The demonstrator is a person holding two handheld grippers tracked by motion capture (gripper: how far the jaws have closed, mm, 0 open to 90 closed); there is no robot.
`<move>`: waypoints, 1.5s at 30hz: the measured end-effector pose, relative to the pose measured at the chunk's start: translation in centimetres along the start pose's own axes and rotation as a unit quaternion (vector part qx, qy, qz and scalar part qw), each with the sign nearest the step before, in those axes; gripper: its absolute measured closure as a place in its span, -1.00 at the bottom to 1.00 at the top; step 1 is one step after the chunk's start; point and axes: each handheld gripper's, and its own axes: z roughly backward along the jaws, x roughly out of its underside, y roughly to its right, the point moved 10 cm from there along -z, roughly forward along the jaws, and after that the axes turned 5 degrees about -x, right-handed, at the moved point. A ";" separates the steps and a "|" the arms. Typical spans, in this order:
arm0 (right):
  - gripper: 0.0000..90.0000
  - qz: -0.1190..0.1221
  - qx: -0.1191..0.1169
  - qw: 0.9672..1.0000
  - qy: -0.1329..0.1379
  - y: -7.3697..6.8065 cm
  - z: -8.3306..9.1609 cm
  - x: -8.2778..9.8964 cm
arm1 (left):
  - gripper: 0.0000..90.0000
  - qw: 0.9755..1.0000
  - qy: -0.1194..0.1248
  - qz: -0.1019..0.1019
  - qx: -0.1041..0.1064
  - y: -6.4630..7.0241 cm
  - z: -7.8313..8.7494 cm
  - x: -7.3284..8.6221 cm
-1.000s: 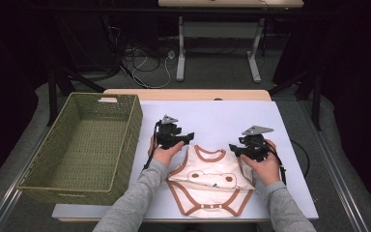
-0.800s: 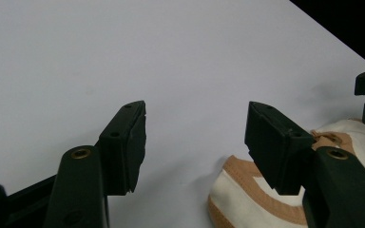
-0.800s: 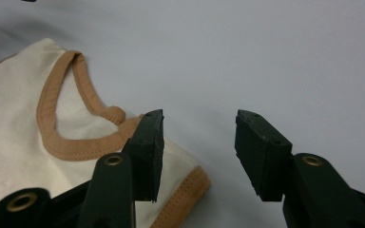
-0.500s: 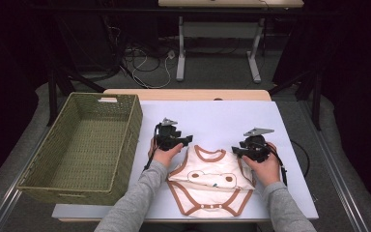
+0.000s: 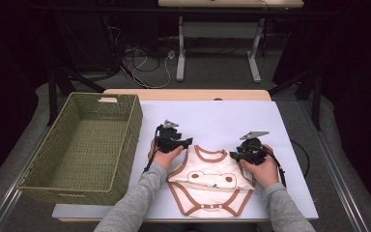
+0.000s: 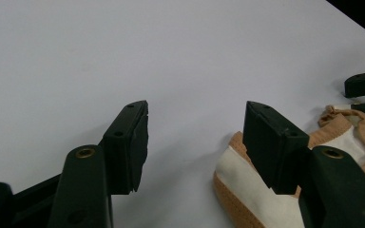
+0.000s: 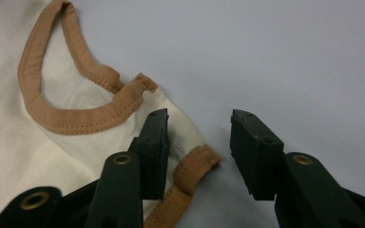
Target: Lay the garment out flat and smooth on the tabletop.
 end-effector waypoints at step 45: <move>0.75 -0.003 0.025 0.999 0.042 1.9 3.6 -0.8 | 0.35 0.998 -0.052 -0.029 -0.002 1.2 -1.9 1.4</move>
